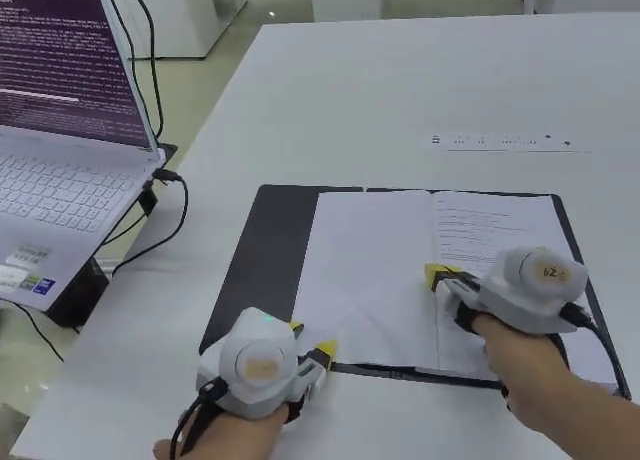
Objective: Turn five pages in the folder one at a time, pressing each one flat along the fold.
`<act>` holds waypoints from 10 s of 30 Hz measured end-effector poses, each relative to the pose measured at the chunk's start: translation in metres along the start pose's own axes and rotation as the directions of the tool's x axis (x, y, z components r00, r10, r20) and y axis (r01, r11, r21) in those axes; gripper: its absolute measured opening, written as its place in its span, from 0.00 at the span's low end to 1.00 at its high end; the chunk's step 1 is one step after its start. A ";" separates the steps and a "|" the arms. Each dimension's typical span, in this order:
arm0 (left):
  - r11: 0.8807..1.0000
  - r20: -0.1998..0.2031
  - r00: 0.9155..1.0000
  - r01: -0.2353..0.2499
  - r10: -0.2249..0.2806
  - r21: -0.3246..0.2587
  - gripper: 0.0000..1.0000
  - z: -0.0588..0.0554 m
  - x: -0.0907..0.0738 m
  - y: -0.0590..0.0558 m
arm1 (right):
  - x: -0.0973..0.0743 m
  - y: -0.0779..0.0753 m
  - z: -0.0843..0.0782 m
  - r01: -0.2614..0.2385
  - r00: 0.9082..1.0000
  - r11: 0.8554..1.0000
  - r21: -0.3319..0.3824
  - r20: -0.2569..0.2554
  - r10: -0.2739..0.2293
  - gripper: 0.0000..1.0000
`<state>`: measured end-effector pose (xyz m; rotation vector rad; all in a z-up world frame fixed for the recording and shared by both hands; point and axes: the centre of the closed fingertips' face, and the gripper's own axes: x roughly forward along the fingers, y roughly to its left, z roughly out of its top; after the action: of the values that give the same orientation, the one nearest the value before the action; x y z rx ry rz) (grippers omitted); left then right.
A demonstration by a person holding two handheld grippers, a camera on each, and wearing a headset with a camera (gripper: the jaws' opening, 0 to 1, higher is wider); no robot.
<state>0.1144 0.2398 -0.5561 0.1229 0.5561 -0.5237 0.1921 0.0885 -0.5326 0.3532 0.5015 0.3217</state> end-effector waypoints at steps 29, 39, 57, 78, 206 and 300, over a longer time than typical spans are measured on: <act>0.999 0.037 0.999 -0.016 0.017 -0.032 0.27 -0.001 0.000 0.001 | 0.061 -0.023 0.039 0.035 0.999 0.999 -0.011 0.015 -0.035 0.00; 0.999 0.045 0.999 -0.016 0.018 -0.038 0.27 -0.001 0.000 0.001 | 0.080 -0.027 0.055 0.044 0.999 0.999 -0.029 0.014 -0.044 0.00; 0.999 0.050 0.999 -0.017 0.019 -0.043 0.27 -0.002 0.001 0.002 | 0.125 -0.060 0.080 0.071 0.997 0.997 0.018 0.001 -0.071 0.00; 0.999 0.052 0.998 -0.016 0.018 -0.043 0.27 -0.002 0.001 0.001 | 0.071 -0.027 0.047 0.008 0.999 1.000 0.018 -0.033 -0.007 0.00; 0.967 -0.028 0.994 0.096 -0.106 -0.238 0.56 0.047 -0.067 -0.043 | -0.204 0.018 -0.006 -0.021 0.998 0.968 0.250 -0.053 0.035 0.13; 0.939 -0.017 0.951 0.307 -0.309 0.154 0.72 0.091 0.036 -0.201 | -0.265 -0.021 0.006 0.030 0.999 0.973 -0.227 0.025 -0.025 1.00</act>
<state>0.0817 0.0282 -0.4929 0.1833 0.5295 -0.8738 -0.0202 -0.0334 -0.4278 0.1266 0.4418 0.3446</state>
